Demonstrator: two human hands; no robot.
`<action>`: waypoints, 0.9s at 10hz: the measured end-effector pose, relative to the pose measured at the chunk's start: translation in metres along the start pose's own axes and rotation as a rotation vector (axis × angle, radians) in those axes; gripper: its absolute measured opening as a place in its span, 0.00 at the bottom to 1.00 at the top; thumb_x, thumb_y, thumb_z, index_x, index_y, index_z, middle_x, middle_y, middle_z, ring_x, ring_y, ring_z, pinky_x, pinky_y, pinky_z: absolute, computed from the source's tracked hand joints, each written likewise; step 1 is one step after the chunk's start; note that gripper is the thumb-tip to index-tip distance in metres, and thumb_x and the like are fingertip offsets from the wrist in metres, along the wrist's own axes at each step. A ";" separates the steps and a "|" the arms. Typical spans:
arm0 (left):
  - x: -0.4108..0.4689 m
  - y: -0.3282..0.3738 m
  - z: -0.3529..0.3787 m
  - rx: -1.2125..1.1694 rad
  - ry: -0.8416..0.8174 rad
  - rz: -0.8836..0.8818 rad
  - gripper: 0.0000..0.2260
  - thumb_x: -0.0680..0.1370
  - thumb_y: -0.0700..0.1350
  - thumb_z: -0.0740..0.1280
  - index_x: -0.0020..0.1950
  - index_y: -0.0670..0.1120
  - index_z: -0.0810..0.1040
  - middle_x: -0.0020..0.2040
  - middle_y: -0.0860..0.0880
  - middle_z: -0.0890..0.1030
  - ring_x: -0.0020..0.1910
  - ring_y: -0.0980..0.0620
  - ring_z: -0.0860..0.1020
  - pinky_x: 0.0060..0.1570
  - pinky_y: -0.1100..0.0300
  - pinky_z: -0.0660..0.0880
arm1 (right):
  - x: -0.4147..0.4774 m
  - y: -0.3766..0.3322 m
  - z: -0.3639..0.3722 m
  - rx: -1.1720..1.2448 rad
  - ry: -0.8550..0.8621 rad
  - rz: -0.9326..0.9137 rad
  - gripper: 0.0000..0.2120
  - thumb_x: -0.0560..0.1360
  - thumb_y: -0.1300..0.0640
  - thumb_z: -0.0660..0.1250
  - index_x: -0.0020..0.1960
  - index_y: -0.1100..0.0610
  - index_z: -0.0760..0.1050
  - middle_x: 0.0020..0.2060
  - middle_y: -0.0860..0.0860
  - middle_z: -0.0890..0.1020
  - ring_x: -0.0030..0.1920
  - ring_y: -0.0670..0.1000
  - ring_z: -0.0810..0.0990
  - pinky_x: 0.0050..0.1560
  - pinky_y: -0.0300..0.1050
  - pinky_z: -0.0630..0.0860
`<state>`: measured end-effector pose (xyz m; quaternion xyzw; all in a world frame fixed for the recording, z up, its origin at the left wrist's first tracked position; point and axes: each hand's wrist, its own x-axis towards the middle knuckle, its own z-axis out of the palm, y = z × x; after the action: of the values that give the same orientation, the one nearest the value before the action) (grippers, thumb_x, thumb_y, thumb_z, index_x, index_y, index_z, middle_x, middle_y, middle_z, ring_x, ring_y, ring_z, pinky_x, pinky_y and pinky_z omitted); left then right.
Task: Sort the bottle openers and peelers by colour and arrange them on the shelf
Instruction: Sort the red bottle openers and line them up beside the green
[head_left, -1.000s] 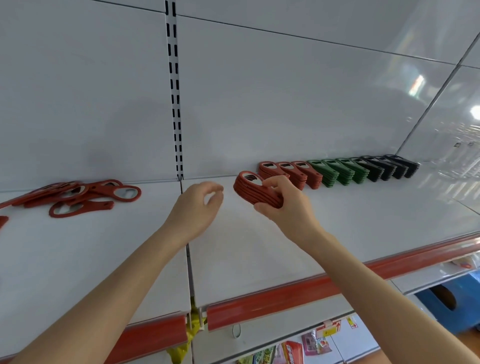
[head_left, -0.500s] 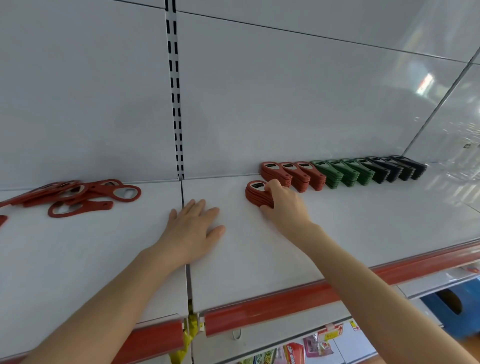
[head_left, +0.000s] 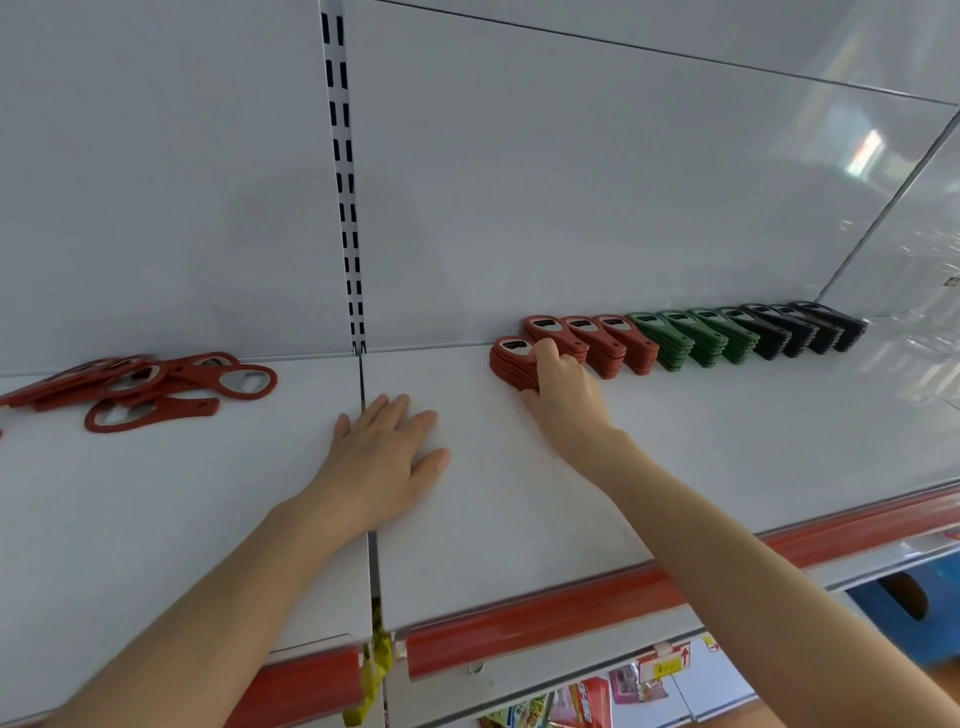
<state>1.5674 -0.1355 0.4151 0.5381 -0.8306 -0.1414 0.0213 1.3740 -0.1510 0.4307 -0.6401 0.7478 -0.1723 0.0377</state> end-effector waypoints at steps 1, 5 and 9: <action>0.000 0.000 0.000 -0.006 0.000 0.000 0.23 0.81 0.56 0.51 0.75 0.53 0.54 0.77 0.48 0.48 0.76 0.49 0.45 0.73 0.48 0.46 | 0.014 -0.002 0.006 -0.026 0.030 0.011 0.14 0.76 0.68 0.57 0.60 0.62 0.64 0.54 0.61 0.75 0.54 0.63 0.75 0.42 0.46 0.65; 0.001 -0.001 0.001 -0.002 0.010 0.004 0.23 0.81 0.57 0.50 0.75 0.53 0.55 0.77 0.49 0.49 0.76 0.49 0.46 0.72 0.48 0.47 | 0.030 -0.001 0.008 0.019 0.000 0.031 0.17 0.76 0.66 0.59 0.64 0.62 0.63 0.56 0.62 0.74 0.56 0.63 0.74 0.43 0.46 0.66; 0.001 0.000 0.000 0.014 0.002 0.000 0.23 0.80 0.58 0.49 0.74 0.53 0.55 0.77 0.48 0.49 0.76 0.49 0.46 0.72 0.48 0.47 | 0.019 0.010 0.001 0.098 0.110 -0.039 0.12 0.78 0.60 0.58 0.58 0.61 0.75 0.53 0.59 0.80 0.53 0.60 0.76 0.50 0.50 0.69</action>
<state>1.5673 -0.1362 0.4148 0.5382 -0.8317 -0.1350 0.0183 1.3618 -0.1688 0.4302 -0.6414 0.7269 -0.2442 0.0246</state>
